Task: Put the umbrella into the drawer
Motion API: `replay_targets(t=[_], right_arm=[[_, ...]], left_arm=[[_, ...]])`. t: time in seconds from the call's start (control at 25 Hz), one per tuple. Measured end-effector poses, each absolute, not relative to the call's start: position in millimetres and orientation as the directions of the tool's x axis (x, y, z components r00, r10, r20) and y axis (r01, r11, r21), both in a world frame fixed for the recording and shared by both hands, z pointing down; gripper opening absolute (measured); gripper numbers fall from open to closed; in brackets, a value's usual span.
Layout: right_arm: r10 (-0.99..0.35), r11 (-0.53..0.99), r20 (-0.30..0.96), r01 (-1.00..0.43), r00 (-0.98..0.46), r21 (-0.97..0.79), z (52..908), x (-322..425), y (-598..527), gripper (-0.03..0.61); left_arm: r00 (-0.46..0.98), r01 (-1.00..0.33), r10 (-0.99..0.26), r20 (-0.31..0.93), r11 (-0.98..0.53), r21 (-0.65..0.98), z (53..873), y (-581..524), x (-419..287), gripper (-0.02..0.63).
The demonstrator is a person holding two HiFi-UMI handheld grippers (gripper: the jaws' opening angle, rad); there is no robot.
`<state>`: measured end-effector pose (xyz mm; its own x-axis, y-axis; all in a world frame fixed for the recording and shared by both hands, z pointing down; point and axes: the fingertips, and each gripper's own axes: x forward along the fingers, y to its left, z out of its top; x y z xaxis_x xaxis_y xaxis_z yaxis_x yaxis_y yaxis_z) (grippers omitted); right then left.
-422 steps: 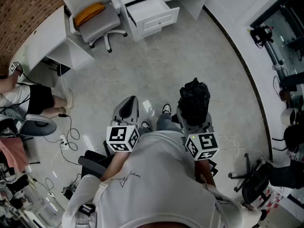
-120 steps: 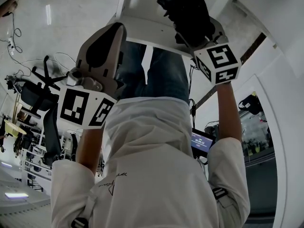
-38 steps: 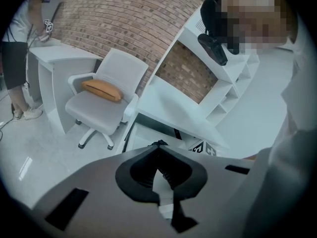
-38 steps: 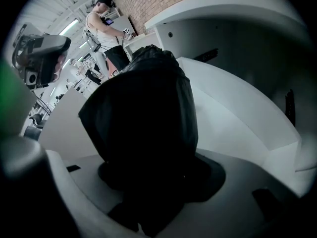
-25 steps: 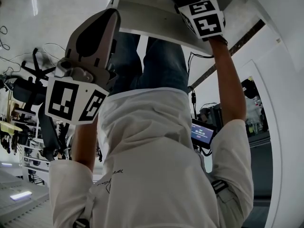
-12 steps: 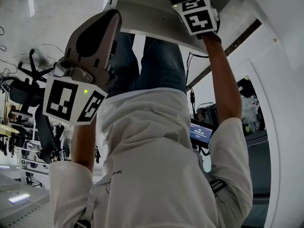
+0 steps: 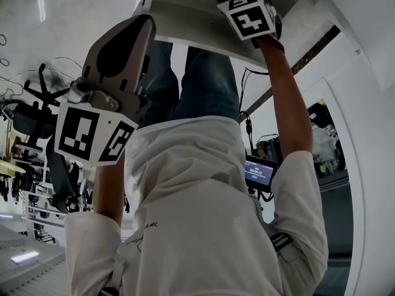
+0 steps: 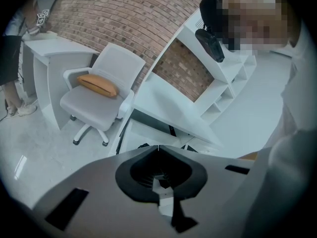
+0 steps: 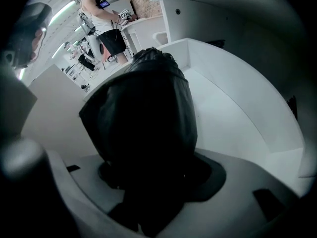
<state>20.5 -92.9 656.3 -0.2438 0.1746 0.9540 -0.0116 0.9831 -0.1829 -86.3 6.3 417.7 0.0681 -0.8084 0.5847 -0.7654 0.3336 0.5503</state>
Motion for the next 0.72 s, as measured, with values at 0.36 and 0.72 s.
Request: replay_targets(t=[0.36,0.72], right_arm=[[0.184,0.982,0.957,-0.002,-0.225,-0.189,663,24,-90,0.256],[0.167,0.985,0.964,-0.004,-0.206,-0.172,672,22,-92,0.256]], left_arm=[[0.066,-0.775,-0.804,0.592,0.332,0.538,411,9,-78,0.018],[0.086,-0.789,-0.806,0.586,0.305,0.533,409,3,-69,0.018]])
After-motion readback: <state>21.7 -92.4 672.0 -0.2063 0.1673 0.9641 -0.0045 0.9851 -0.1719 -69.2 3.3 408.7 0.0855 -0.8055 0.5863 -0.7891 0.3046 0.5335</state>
